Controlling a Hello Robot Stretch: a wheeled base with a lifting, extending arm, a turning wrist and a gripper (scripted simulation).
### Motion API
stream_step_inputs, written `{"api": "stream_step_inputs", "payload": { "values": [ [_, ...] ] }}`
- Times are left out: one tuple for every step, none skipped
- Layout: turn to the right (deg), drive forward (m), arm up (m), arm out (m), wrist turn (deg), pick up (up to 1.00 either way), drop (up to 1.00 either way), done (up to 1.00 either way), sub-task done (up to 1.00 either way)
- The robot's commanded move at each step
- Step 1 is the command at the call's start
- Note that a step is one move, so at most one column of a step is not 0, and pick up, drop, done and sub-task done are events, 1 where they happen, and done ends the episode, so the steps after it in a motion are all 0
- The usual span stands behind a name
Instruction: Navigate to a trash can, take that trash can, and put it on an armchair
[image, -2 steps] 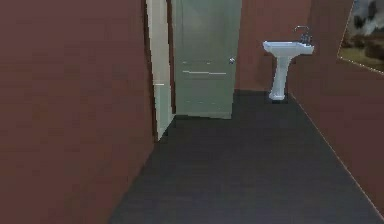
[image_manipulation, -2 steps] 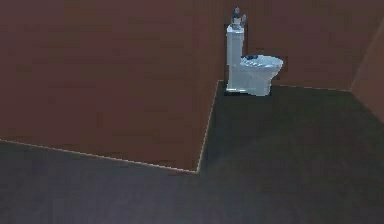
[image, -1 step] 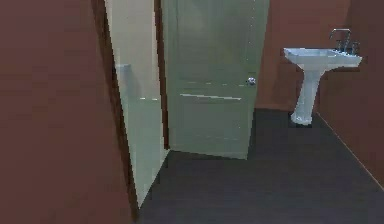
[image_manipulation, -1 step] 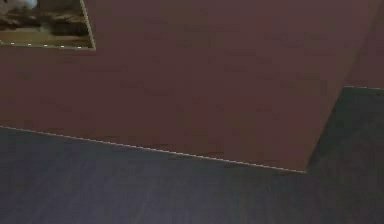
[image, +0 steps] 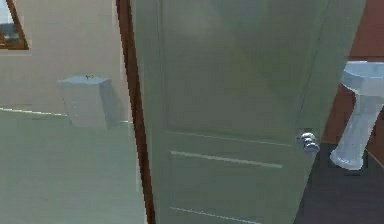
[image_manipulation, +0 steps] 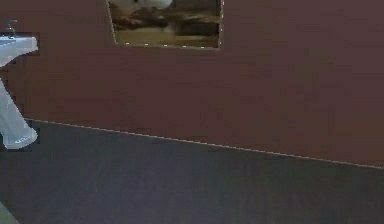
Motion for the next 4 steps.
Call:
{"api": "stream_step_inputs", "payload": {
  "values": [
    [-6.0, 0.0, 0.0, 0.0, 0.0, 0.0, 0.0, 0.0, 0.0],
    [0.0, 0.4, 0.0, 0.0, 0.0, 0.0, 0.0, 0.0, 0.0],
    [-24.0, 0.0, 0.0, 0.0, 0.0, 0.0, 0.0, 0.0, 0.0],
    [0.0, 0.15, 0.0, 0.0, 0.0, 0.0, 0.0, 0.0, 0.0]
  ]
}}
